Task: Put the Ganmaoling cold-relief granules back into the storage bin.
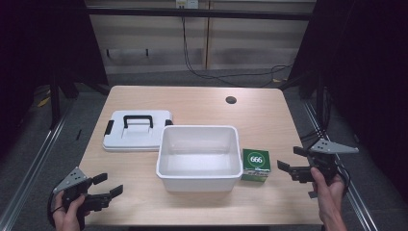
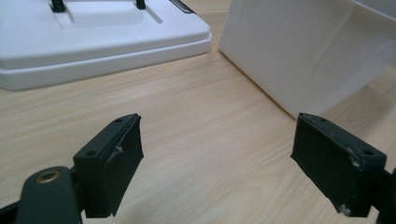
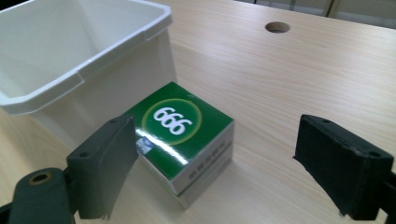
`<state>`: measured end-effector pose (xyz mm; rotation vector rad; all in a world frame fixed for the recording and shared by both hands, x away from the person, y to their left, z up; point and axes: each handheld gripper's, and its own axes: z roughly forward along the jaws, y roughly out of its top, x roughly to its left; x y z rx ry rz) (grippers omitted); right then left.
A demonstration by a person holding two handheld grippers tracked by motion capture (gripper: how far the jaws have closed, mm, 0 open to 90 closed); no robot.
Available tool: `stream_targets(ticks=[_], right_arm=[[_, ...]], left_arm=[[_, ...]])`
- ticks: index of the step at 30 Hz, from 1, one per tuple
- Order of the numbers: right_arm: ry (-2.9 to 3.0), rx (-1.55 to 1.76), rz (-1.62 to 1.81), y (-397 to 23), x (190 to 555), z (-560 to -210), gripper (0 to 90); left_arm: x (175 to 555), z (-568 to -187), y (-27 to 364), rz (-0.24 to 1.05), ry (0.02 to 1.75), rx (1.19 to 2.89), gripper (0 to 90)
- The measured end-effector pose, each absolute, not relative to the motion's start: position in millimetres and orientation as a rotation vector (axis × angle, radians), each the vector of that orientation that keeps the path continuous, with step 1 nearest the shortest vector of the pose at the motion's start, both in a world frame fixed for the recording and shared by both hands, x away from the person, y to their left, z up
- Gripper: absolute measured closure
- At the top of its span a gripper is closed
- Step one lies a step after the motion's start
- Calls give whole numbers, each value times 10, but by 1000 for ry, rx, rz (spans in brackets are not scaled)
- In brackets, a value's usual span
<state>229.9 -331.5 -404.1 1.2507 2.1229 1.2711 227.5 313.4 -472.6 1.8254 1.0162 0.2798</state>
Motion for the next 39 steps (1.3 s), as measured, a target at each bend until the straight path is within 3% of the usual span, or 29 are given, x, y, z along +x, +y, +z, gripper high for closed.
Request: stream_targets(ticks=[14, 34, 39], right_arm=[[2403, 1008, 1158, -2968, 2382, -3962, 131], [2669, 824, 1062, -2791, 2618, -3744, 130], [2774, 749, 895, -2674, 2713, -3729, 126]], left_arm=[[2275, -4728, 3134, 280, 1019, 1825, 159], [2276, -4730, 3144, 281, 1027, 1816, 159], [2276, -4730, 3138, 277, 1020, 1821, 159]])
